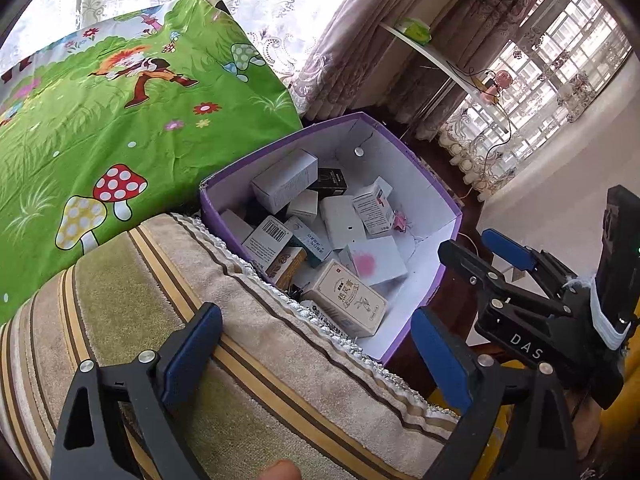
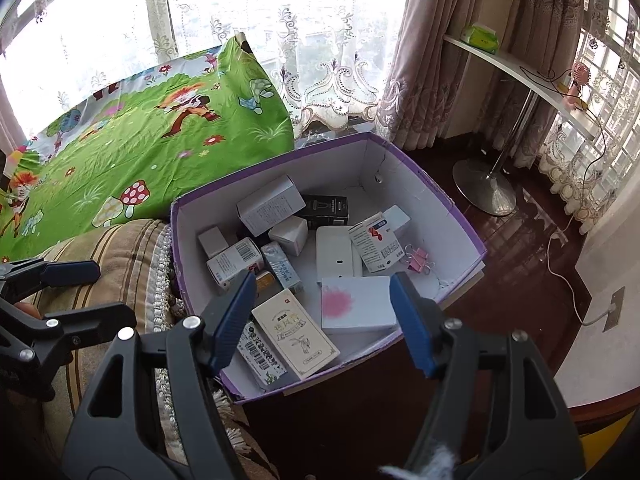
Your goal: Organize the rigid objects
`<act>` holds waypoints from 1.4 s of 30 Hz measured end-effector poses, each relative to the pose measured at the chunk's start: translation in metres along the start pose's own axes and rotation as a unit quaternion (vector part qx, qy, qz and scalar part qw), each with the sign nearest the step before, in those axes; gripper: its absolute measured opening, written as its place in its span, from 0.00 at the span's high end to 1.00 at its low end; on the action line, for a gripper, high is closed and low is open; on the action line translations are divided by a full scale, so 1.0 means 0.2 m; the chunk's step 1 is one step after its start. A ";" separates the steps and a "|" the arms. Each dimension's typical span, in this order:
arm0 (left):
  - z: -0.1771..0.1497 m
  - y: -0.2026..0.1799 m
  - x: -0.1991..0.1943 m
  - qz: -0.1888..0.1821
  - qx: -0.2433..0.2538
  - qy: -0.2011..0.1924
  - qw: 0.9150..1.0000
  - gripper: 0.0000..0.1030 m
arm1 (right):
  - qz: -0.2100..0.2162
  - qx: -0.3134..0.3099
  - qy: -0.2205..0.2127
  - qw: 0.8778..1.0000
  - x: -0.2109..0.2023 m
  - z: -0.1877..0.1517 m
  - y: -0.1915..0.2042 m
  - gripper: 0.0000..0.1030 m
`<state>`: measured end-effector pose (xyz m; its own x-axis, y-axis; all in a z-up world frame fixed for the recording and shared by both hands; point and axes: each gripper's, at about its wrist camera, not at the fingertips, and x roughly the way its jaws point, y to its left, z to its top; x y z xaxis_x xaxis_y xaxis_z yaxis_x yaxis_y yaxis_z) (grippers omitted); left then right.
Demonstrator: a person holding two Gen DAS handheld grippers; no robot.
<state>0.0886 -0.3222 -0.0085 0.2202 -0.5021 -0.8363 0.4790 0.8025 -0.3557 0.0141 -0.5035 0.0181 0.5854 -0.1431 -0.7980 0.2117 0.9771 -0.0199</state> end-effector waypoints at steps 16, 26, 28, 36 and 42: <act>0.01 0.01 0.01 0.001 -0.001 0.003 1.000 0.06 | 0.001 0.003 0.008 1.000 0.03 -0.01 0.00 0.30; 0.01 0.01 0.01 0.001 -0.002 0.003 1.000 0.06 | 0.001 0.006 0.008 1.000 0.03 -0.02 0.00 0.30; 0.01 0.01 0.01 0.001 -0.002 0.003 1.000 0.06 | 0.001 0.006 0.009 1.000 0.03 -0.02 0.00 0.30; 0.01 0.00 0.03 -0.002 0.002 0.009 1.000 0.02 | 0.003 0.008 0.011 1.000 0.04 -0.02 -0.01 0.30; 0.02 -0.01 0.02 -0.004 0.002 0.002 1.000 0.01 | 0.004 0.011 0.011 1.000 0.04 -0.02 -0.02 0.30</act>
<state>0.0916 -0.3280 -0.0100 0.2127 -0.5074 -0.8351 0.4848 0.7968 -0.3606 0.0150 -0.5073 0.0093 0.5701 -0.1308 -0.8111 0.2246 0.9744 0.0007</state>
